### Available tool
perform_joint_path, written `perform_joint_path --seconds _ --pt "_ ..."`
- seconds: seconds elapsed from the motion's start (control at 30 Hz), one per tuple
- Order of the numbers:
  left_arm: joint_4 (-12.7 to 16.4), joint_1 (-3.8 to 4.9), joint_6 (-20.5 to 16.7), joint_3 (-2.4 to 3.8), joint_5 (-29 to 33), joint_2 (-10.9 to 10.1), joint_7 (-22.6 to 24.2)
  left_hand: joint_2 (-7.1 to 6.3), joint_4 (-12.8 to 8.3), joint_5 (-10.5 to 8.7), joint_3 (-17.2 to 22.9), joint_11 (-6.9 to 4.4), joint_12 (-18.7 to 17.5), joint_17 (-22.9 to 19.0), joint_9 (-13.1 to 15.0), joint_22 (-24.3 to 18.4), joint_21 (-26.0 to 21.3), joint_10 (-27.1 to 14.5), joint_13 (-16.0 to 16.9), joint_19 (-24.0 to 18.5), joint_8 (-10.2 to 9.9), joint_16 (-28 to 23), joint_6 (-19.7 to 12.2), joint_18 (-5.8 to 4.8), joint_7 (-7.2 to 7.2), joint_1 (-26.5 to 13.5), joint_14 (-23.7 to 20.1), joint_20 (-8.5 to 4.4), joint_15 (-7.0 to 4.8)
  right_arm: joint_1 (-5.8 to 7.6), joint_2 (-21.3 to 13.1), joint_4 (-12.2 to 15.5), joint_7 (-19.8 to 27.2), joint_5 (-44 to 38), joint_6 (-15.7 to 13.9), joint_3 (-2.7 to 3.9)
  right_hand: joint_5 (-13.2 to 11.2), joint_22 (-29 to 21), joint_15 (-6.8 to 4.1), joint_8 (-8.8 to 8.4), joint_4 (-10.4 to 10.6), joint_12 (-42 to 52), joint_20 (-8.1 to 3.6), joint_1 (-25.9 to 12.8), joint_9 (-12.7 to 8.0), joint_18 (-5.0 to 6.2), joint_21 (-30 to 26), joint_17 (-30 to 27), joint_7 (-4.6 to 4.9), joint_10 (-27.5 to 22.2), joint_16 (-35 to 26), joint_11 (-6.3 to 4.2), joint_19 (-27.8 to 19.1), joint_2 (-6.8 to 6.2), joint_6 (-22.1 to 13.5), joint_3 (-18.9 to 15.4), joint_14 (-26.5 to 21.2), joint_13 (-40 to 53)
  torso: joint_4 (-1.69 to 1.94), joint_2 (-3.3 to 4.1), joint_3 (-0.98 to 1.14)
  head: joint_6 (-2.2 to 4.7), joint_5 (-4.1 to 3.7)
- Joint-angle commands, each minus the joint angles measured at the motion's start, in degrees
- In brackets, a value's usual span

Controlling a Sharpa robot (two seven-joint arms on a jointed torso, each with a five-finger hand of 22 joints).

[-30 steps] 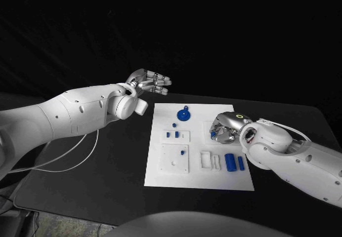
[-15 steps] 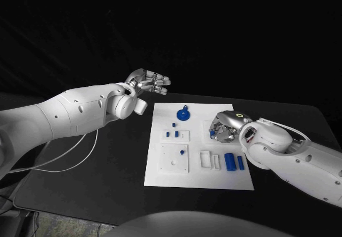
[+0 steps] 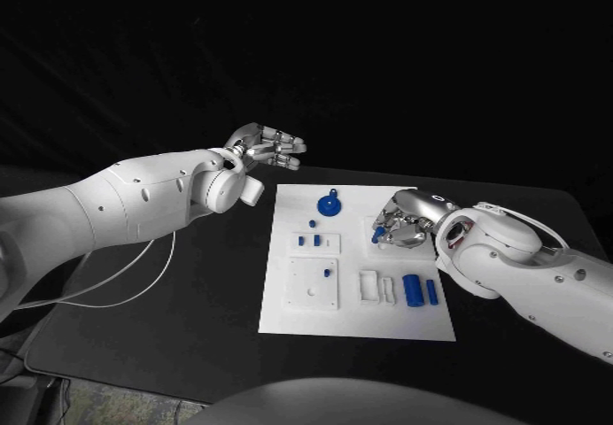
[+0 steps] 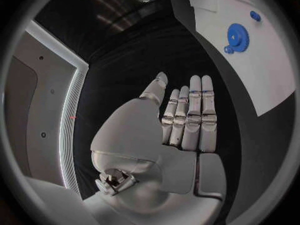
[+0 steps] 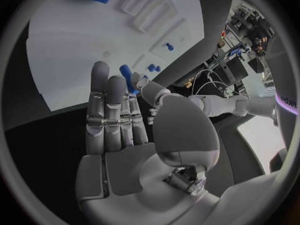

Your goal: Assemble the parts on the task board

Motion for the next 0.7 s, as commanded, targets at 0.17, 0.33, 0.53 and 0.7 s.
perform_joint_path --seconds 0.17,0.33,0.53,0.7 --pt "0.0 0.02 1.0 0.04 0.2 0.2 0.0 0.26 0.2 0.08 0.1 0.11 0.1 0.1 0.0 0.0 0.3 -0.5 0.1 -0.1 -0.1 -0.2 0.0 -0.32 0.27 0.0 -0.4 0.19 -0.02 0.00 -0.9 2.6 1.3 9.2 2.2 1.16 0.4 0.3 -0.35 0.40 -0.4 0.2 -0.15 0.0 0.5 0.83 0.3 0.2 -0.06 0.5 -0.4 -0.11 1.8 0.76 0.6 -0.4 0.1 0.1 0.00 -0.01 -0.04 0.04 0.14" --pt "-0.1 0.03 1.0 0.03 0.2 0.2 -0.1 0.26 0.2 0.08 0.1 0.11 0.1 0.1 0.0 0.0 0.3 -0.5 0.1 -0.1 -0.1 -0.2 0.0 -0.32 0.27 0.0 -0.4 0.19 -0.02 -0.03 -0.4 4.6 2.0 9.4 2.6 1.17 0.4 0.5 -0.34 0.40 -0.6 0.2 -0.11 0.3 0.6 1.01 0.3 0.4 -0.04 0.4 -0.5 -0.10 1.7 1.14 0.5 -1.2 0.0 0.1 -0.04 0.03 0.01 -0.17 0.60" --pt "-0.4 0.03 0.9 -0.02 0.0 0.5 -0.2 0.30 0.2 0.07 0.1 0.12 0.1 0.1 0.0 -0.2 0.4 -0.5 0.1 -0.1 -0.1 -0.2 0.0 -0.31 0.26 0.1 -0.4 0.20 -0.01 -0.54 0.9 6.5 2.1 4.8 1.4 0.13 0.4 0.7 -0.35 0.43 -0.6 0.2 -0.11 0.4 0.6 0.95 0.3 0.4 -0.07 0.5 -0.6 -0.14 1.8 1.21 0.6 -1.5 0.0 0.1 0.04 -0.01 0.03 -0.30 1.17" --pt "-0.6 0.03 0.7 -0.08 -0.3 0.7 0.0 0.30 0.2 0.07 0.1 0.12 0.1 0.1 0.0 -0.2 0.4 -0.5 0.1 -0.1 -0.1 -0.2 0.0 -0.31 0.26 0.1 -0.4 0.20 -0.01 -0.93 2.6 7.7 1.8 0.3 0.3 -2.16 0.4 0.7 -0.38 0.42 -0.7 0.2 -0.16 0.4 0.6 0.89 0.3 0.4 -0.09 0.5 -0.6 -0.16 1.8 1.22 0.7 -1.5 0.1 0.0 -0.03 0.01 0.04 -0.52 1.85"
